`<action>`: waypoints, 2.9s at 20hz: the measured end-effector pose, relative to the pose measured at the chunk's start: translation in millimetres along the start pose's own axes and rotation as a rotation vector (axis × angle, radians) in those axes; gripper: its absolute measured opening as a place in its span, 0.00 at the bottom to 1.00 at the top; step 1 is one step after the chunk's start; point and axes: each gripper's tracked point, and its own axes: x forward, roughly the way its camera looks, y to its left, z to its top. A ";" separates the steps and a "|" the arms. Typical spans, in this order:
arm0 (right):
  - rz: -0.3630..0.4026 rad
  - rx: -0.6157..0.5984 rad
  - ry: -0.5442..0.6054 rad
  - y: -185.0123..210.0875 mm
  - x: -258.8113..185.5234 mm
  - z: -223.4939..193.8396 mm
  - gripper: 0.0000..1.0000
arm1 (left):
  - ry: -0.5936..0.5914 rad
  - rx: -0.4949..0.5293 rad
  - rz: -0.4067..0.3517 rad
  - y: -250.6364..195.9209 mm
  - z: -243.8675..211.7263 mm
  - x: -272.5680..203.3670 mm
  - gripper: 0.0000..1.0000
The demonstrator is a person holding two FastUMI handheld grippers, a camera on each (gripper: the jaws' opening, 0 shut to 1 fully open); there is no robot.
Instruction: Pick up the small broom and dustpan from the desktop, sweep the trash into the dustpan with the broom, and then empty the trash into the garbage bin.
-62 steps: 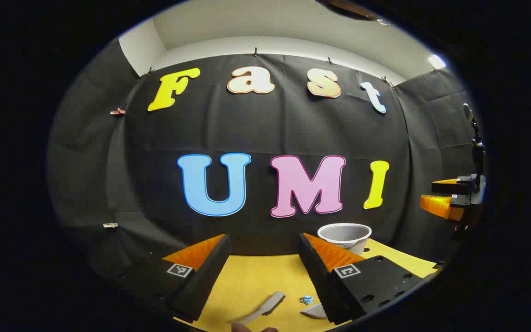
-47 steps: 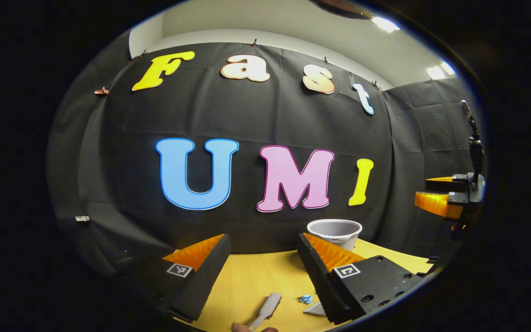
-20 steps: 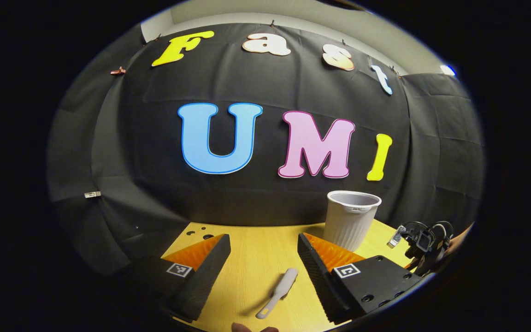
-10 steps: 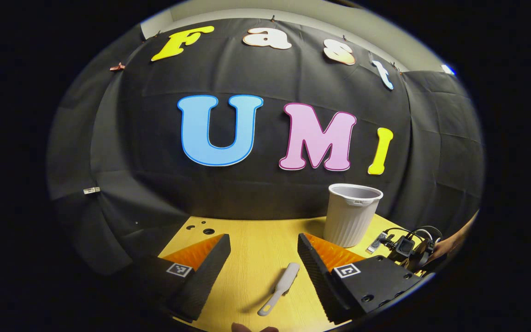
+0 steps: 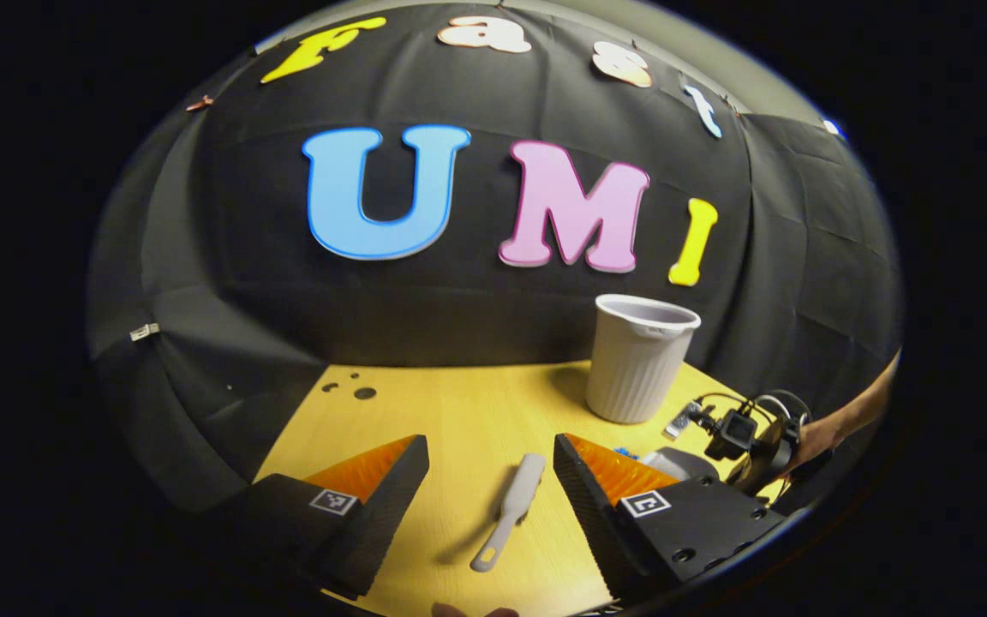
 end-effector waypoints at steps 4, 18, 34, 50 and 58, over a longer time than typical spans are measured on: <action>0.009 -0.031 0.006 -0.8 0.5 -2.1 0.31 | 0.278 -0.004 -0.097 -14.4 -58.9 26.7 0.96; 0.025 -0.034 0.003 -0.6 0.7 -1.0 0.35 | 0.851 0.162 -0.144 -3.8 -187.8 103.0 0.91; 0.064 -0.051 0.012 -2.5 0.7 1.8 0.35 | 0.942 0.317 -0.201 -11.6 -209.6 129.4 0.32; 0.048 -0.165 0.070 -21.0 -0.3 -0.7 0.35 | 0.975 0.502 -0.482 -115.7 -184.3 197.6 0.25; 0.057 -0.168 0.060 -21.3 0.2 0.6 0.34 | 1.038 0.504 -0.700 -147.7 -188.4 170.2 0.25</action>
